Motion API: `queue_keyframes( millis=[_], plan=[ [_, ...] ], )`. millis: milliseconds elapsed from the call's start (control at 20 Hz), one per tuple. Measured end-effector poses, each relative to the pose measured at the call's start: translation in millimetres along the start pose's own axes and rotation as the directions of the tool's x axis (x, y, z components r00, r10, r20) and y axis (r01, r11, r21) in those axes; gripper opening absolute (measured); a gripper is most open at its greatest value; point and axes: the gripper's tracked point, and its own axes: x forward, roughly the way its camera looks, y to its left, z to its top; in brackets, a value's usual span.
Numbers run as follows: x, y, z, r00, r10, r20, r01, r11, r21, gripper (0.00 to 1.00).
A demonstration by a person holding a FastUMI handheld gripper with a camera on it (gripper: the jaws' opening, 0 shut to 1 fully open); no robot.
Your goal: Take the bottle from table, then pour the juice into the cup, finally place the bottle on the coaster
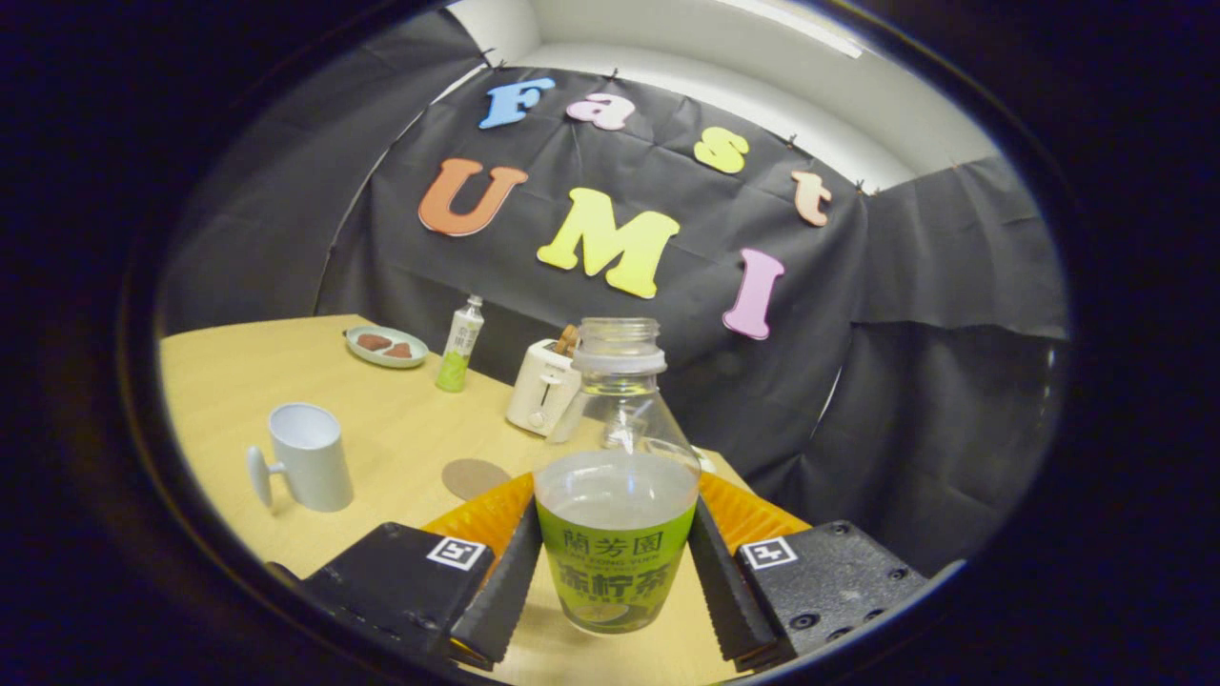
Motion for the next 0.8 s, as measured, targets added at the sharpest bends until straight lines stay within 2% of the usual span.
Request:
queue_keyframes(
  millis=[250, 500, 650, 800],
  plan=[
    [9, -3, 9, 0.995, -0.096, -0.012, 0.091, 0.973, -0.213, 0.83],
    [13, 13, 18, 0.991, -0.131, 0.002, 0.124, 0.927, -0.354, 0.83],
    [16, 22, 27, 0.988, -0.153, 0.031, 0.151, 0.888, -0.434, 0.83],
    [14, 32, 36, 0.983, -0.170, 0.072, 0.183, 0.833, -0.521, 0.83]
  ],
)
